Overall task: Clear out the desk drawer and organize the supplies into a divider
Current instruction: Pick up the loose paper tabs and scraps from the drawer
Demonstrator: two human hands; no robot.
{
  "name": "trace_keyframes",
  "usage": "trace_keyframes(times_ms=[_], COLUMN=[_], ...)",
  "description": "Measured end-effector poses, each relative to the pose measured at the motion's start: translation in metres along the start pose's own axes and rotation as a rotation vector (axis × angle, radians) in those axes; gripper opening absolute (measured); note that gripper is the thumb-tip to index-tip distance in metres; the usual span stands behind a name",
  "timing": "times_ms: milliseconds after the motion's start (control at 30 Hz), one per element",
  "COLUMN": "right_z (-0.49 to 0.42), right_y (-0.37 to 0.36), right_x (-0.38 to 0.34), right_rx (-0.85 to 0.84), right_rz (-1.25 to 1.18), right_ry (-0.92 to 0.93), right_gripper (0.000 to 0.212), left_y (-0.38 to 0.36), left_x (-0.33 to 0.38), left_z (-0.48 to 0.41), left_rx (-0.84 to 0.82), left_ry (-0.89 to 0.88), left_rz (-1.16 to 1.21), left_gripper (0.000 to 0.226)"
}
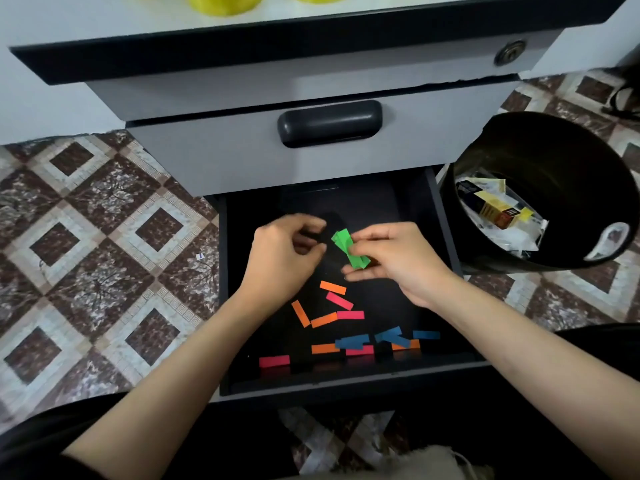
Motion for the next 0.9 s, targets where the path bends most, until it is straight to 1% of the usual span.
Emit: trace_keyframes(times_ms=[67, 133, 200, 267, 367, 433, 500, 567, 667, 700, 767, 900], right_z=[0.0, 0.0, 0.0, 0.0, -0.001, -0.001, -0.001, -0.001, 0.002, 0.004, 0.006, 0.006], right_y=[0.001, 0.003, 0.005, 0.006, 0.003, 0.0, -0.002, -0.004, -0.005, -0.006, -0.008, -0.007], right_x=[-0.004, -0.008, -0.01, -0.01, -0.01, -0.01, -0.014, -0.019, -0.028, -0.03, -0.034, -0.038], right_rx=[-0.019, -0.015, -0.007, -0.004, -0.019, -0.037, -0.06, -0.057, 0.023, 0.052, 0.077, 0.095], right_rz=[0.069, 0.118, 0.14, 0.145, 0.128, 0.138, 0.205, 0.353, 0.697, 0.779, 0.839, 0.808], right_ry=[0.027, 0.04, 0.042, 0.043, 0.048, 0.062, 0.105, 0.177, 0.308, 0.346, 0.405, 0.456], right_gripper=[0.018, 0.023, 0.028, 0.032, 0.033, 0.026, 0.016, 0.014, 0.016, 0.015, 0.015, 0.016], left_y=[0.0, -0.01, -0.022, -0.025, -0.021, -0.019, -0.017, -0.016, -0.016, -0.017, -0.019, -0.016], left_x=[0.01, 0.013, 0.011, 0.012, 0.018, 0.022, 0.022, 0.021, 0.019, 0.018, 0.016, 0.016], left_z=[-0.004, -0.002, 0.002, 0.005, 0.007, 0.007, 0.007, 0.006, 0.005, 0.005, 0.006, 0.005], left_rx=[-0.057, -0.181, -0.268, -0.263, -0.194, -0.171, -0.167, -0.168, -0.174, -0.178, -0.181, -0.149], left_ry=[-0.136, -0.19, -0.22, -0.277, -0.378, -0.411, -0.419, -0.409, -0.383, -0.378, -0.375, -0.369], left_rz=[-0.09, -0.127, -0.169, -0.209, -0.202, -0.203, -0.217, -0.226, -0.209, -0.209, -0.221, -0.225], left_gripper=[0.043, 0.056, 0.061, 0.056, 0.037, 0.028, 0.023, 0.022, 0.023, 0.023, 0.024, 0.027])
Point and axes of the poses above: each hand's wrist, its own z-axis away from the middle knuckle, its own y-axis out of the back of the hand, x = y × z, the point moved 10 cm from there along -z, towards the middle knuckle, and after that the axes turned 14 degrees about z, right-handed, at the moved point
